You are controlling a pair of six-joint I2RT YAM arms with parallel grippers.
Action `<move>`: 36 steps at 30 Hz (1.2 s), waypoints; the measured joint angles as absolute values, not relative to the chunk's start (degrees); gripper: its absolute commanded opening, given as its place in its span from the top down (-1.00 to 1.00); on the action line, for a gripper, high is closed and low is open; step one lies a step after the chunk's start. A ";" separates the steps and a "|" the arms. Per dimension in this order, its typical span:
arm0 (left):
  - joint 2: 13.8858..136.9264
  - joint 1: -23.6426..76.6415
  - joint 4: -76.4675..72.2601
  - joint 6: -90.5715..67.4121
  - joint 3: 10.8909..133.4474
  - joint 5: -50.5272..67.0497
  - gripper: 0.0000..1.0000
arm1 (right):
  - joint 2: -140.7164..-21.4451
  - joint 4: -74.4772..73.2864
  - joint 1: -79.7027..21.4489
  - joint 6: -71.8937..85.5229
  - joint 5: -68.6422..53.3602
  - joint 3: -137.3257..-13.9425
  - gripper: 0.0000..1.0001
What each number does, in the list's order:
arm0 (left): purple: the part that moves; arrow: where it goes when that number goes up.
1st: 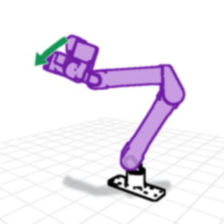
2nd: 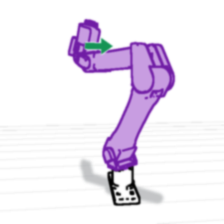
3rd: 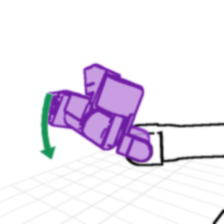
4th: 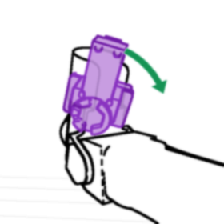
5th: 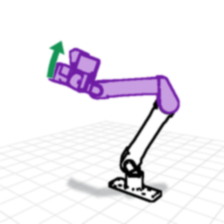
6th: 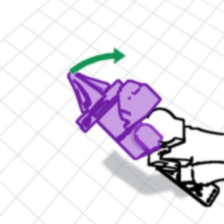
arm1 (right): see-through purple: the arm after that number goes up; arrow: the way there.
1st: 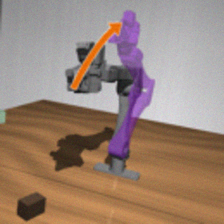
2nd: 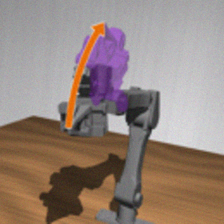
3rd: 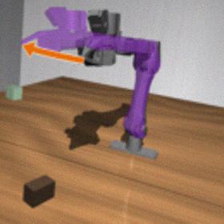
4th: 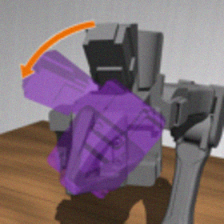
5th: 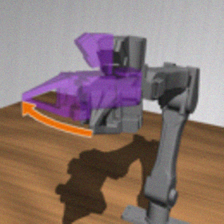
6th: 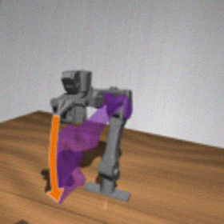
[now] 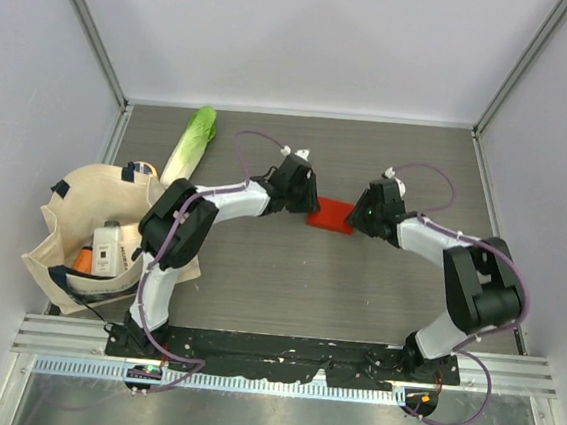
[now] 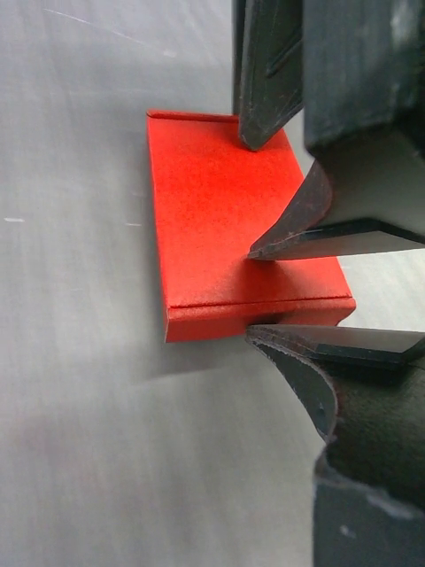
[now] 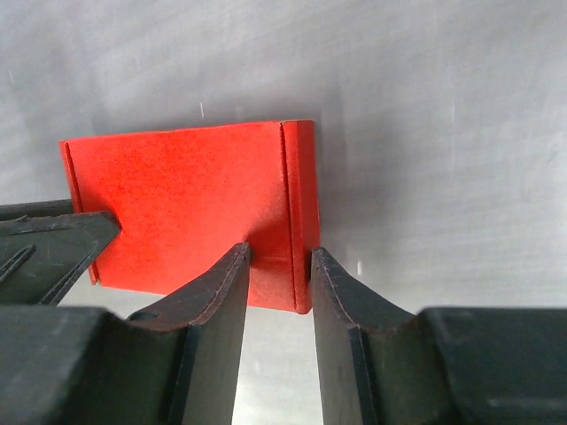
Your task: Fold the paper box
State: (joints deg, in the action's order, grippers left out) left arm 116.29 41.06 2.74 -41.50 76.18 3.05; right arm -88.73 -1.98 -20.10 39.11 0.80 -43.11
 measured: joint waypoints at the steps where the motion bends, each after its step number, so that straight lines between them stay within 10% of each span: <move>1: 117.82 40.36 3.11 -41.34 78.67 2.61 0.31 | -91.18 -1.74 -19.22 38.65 0.89 -45.60 0.23; 18: 153.25 27.09 0.08 -41.17 128.40 5.52 0.25 | -129.60 6.35 -13.74 31.03 2.87 -90.83 0.16; 36: 151.92 26.92 10.98 -32.42 132.86 3.90 -0.37 | -133.84 2.70 -13.93 22.85 4.67 -99.50 -0.42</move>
